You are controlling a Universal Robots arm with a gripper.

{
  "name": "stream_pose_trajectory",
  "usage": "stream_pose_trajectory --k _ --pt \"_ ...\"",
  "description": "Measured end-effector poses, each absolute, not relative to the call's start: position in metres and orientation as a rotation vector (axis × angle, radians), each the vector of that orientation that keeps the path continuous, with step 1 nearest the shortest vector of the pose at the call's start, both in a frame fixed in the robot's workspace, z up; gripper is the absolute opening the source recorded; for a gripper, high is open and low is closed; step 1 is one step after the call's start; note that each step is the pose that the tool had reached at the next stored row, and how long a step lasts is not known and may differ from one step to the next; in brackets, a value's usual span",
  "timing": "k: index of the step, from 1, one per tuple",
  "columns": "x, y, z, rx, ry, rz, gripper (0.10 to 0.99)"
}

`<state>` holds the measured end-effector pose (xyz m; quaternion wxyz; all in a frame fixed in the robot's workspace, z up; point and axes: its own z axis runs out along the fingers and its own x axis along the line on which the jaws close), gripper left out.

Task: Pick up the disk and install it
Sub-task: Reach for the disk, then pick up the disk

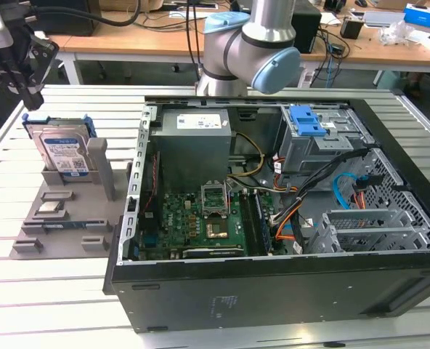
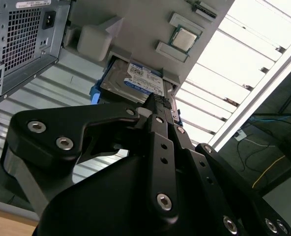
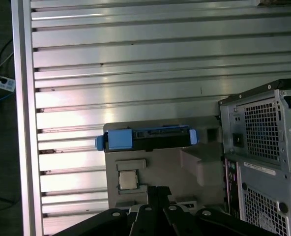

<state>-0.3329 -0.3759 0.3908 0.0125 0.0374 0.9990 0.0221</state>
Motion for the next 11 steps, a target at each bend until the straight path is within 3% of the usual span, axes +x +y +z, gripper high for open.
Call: stream_pose_trajectory --k 11 --pt "-0.3332 -0.3758 0.3908 -0.004 3.118 0.070 0.106"
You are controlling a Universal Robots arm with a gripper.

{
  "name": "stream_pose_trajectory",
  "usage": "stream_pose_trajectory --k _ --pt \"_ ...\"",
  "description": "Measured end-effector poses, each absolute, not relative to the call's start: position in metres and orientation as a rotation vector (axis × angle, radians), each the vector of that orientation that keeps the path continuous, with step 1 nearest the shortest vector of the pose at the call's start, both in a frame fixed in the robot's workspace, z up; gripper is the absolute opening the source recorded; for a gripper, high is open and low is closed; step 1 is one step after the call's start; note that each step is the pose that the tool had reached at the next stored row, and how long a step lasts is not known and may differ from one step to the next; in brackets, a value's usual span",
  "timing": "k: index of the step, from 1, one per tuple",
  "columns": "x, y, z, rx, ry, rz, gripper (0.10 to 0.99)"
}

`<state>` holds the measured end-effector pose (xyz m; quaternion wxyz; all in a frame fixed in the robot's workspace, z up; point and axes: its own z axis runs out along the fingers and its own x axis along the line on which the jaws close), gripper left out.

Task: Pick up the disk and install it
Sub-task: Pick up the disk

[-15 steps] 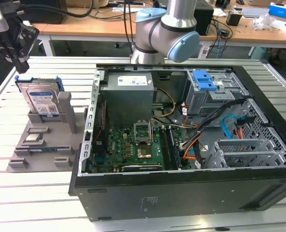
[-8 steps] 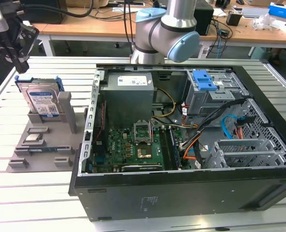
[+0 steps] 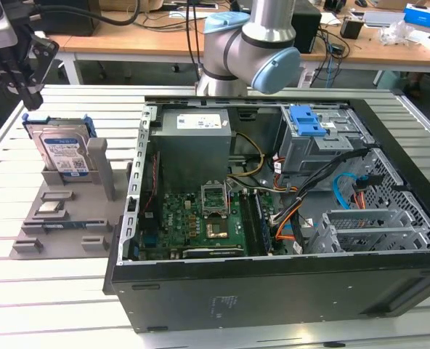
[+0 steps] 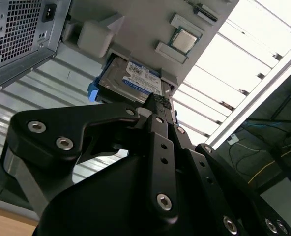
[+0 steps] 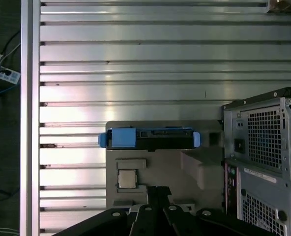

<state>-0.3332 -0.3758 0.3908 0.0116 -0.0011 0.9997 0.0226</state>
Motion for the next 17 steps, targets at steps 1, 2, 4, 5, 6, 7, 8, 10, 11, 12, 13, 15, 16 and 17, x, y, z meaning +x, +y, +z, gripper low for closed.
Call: stream_pose_trajectory --k 1,2,4,5,6,7,8,10,11,12,13,15,16,17 --pt "-0.3332 -0.3758 0.3908 -0.030 3.118 0.071 0.106" --pt "-0.3332 -0.3759 0.3908 -0.048 3.118 0.071 0.106" --pt "-0.3332 -0.3759 0.3908 -0.119 3.117 0.072 0.106" --pt "-0.3331 -0.3759 0.3908 -0.138 3.116 0.072 0.106" --pt "-0.3332 -0.3759 0.3908 -0.155 3.116 0.072 0.106" --pt "-0.3332 -0.3759 0.3908 -0.188 3.115 0.072 0.106" --pt "-0.3331 -0.3759 0.3908 -0.223 3.113 0.073 0.106" --pt "-0.3332 -0.3759 0.3908 -0.258 3.111 0.073 0.106" --pt "-0.3332 -0.3759 0.3908 -0.277 3.109 0.073 0.106" --pt "-0.3332 -0.3759 0.3908 -0.294 3.108 0.073 0.106" --pt "-0.3332 -0.3759 0.3908 -0.311 3.106 0.074 0.106" --pt "-0.3332 -0.3758 0.3908 -0.352 3.103 0.074 0.106" --pt "-0.3332 -0.3759 0.3907 -0.365 3.101 0.074 0.106" --pt "-0.3332 -0.3759 0.3908 -0.378 3.100 0.074 0.106"
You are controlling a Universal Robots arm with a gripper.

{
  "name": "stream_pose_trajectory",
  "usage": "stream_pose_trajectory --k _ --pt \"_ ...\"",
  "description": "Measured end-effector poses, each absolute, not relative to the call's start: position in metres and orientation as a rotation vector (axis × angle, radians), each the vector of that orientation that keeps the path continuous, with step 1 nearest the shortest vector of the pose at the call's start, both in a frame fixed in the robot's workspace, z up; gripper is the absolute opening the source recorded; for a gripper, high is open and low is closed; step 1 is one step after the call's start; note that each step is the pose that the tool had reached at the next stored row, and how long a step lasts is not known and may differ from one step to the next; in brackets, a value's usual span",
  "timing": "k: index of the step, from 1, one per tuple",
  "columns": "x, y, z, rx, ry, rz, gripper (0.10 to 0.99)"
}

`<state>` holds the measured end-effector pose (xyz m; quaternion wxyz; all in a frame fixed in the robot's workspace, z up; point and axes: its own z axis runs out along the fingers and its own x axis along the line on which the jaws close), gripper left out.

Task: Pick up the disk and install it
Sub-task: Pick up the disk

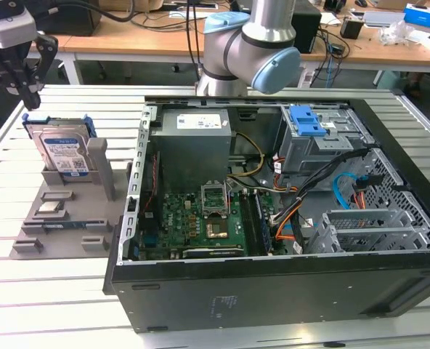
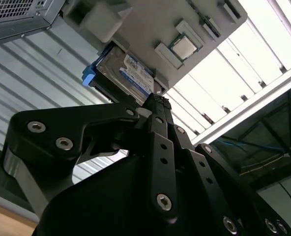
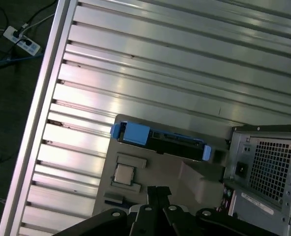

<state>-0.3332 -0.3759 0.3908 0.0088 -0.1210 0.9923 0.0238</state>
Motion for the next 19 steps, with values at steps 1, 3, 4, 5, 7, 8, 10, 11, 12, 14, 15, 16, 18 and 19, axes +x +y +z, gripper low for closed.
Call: stream_pose_trajectory --k 1,3,4,5,7,8,10,11,12,14,15,16,18,19 --pt "-0.3332 -0.3758 0.3908 -0.392 3.098 0.074 0.106" --pt "-0.3332 -0.3759 0.3908 -0.419 3.095 0.075 0.106" --pt "-0.3332 -0.3759 0.3908 -0.438 3.093 0.075 0.106" --pt "-0.3332 -0.3759 0.3908 -0.463 3.090 0.075 0.106" --pt "-0.3332 -0.3759 0.3908 -0.499 3.085 0.075 0.106" --pt "-0.3331 -0.3759 0.3908 -0.509 3.083 0.075 0.106" --pt "-0.3332 -0.3759 0.3908 -0.542 3.078 0.076 0.106" --pt "-0.3332 -0.3759 0.3908 -0.557 3.076 0.076 0.106" --pt "-0.3332 -0.3759 0.3908 -0.568 3.074 0.076 0.106" --pt "-0.3332 -0.3758 0.3908 -0.607 3.067 0.076 0.106" --pt "-0.3332 -0.3759 0.3908 -0.621 3.064 0.076 0.106" --pt "-0.3332 -0.3759 0.3908 -0.633 3.062 0.076 0.106" --pt "-0.3332 -0.3759 0.3908 -0.660 3.057 0.077 0.106" --pt "-0.3332 -0.3759 0.3908 -0.668 3.055 0.077 0.106"
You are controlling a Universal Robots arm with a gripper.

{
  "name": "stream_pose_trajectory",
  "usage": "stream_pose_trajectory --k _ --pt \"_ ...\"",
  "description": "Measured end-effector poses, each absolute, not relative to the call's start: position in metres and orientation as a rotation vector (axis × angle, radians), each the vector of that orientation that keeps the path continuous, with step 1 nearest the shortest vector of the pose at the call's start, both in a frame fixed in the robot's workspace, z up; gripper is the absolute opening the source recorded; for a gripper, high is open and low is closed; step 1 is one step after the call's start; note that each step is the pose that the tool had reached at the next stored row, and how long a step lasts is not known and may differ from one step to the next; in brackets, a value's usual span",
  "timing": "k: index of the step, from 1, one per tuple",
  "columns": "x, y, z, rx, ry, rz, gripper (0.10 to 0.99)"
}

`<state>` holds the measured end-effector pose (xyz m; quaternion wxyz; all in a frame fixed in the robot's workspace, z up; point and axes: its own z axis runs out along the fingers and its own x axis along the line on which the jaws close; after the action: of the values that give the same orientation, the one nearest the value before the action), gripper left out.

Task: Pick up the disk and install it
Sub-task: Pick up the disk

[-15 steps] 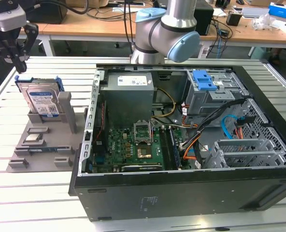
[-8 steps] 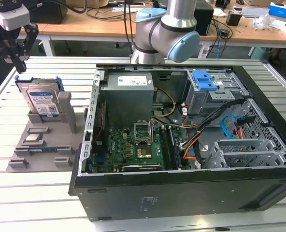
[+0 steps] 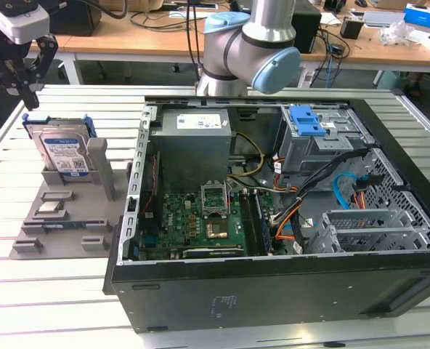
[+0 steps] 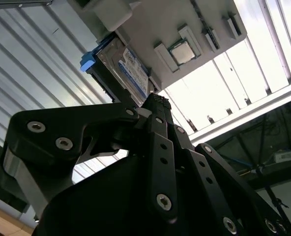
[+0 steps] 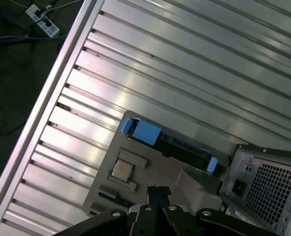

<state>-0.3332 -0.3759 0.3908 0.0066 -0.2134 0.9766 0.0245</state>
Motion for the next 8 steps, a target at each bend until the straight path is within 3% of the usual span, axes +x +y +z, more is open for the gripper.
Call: stream_pose_trajectory --k 8 --pt "-0.3332 -0.3759 0.3908 -0.752 3.037 0.077 0.106"
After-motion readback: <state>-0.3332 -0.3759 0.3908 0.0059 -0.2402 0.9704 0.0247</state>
